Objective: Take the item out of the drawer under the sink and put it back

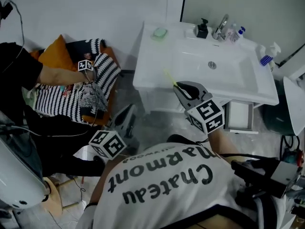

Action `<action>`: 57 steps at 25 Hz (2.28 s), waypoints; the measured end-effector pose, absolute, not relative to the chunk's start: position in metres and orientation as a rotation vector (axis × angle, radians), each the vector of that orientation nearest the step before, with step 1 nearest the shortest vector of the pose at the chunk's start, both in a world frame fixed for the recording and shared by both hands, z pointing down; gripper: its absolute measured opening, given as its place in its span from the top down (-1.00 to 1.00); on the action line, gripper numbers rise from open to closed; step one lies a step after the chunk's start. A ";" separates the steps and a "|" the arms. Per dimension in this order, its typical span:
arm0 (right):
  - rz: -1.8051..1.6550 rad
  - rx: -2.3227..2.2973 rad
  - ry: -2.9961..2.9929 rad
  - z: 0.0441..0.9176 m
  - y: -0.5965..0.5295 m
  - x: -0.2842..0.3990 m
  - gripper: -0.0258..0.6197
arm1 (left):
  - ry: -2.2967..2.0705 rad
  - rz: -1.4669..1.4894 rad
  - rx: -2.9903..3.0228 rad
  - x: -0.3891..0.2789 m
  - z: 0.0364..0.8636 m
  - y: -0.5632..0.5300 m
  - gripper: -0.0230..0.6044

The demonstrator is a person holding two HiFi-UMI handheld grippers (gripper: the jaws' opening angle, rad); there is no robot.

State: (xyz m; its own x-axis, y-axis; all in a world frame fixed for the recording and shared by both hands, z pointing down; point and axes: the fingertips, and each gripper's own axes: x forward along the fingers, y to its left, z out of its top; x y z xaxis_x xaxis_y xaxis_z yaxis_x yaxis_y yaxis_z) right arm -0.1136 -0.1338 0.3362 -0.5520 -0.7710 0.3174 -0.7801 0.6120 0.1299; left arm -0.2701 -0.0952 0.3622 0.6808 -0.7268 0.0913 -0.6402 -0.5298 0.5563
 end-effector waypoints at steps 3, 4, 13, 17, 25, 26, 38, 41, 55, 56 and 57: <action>0.046 1.247 -2.499 0.339 -0.137 -0.120 0.77 | -1.073 -0.214 2.302 -0.281 0.367 -0.097 0.90; 0.045 1.242 -2.496 0.340 -0.138 -0.121 0.77 | -1.071 -0.223 2.294 -0.282 0.368 -0.098 0.90; 0.071 1.227 -2.462 0.353 -0.163 -0.121 0.77 | -1.096 -0.235 2.243 -0.290 0.383 -0.108 0.90; 0.088 1.215 -2.475 0.356 -0.182 -0.125 0.77 | -1.133 -0.230 2.225 -0.298 0.385 -0.120 0.90; 0.098 1.150 -2.486 0.360 -0.226 -0.137 0.77 | -1.216 -0.238 2.168 -0.311 0.385 -0.160 0.90; 0.106 1.147 -2.485 0.362 -0.233 -0.137 0.77 | -1.220 -0.237 2.162 -0.312 0.386 -0.165 0.90; 0.116 1.029 -2.460 0.386 -0.295 -0.145 0.77 | -1.282 -0.257 2.093 -0.311 0.392 -0.226 0.90; 0.101 0.996 -2.432 0.401 -0.307 -0.143 0.77 | -1.305 -0.257 2.075 -0.312 0.393 -0.237 0.90; 0.180 0.906 -2.380 0.454 -0.351 -0.140 0.77 | -1.391 -0.255 1.976 -0.320 0.404 -0.267 0.90; 0.180 0.904 -2.371 0.458 -0.353 -0.139 0.77 | -1.395 -0.254 1.975 -0.320 0.404 -0.268 0.90; 0.182 0.902 -2.364 0.461 -0.354 -0.139 0.77 | -1.399 -0.253 1.974 -0.321 0.404 -0.270 0.90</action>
State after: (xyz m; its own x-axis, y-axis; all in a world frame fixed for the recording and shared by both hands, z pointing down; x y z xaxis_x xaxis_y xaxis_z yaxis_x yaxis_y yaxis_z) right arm -0.1385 -0.3545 0.4606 -0.5924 -0.5633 0.5760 -0.6449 0.7600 0.0800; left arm -0.3208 -0.2698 0.4043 0.3995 -0.8884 0.2262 -0.7530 -0.1772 0.6337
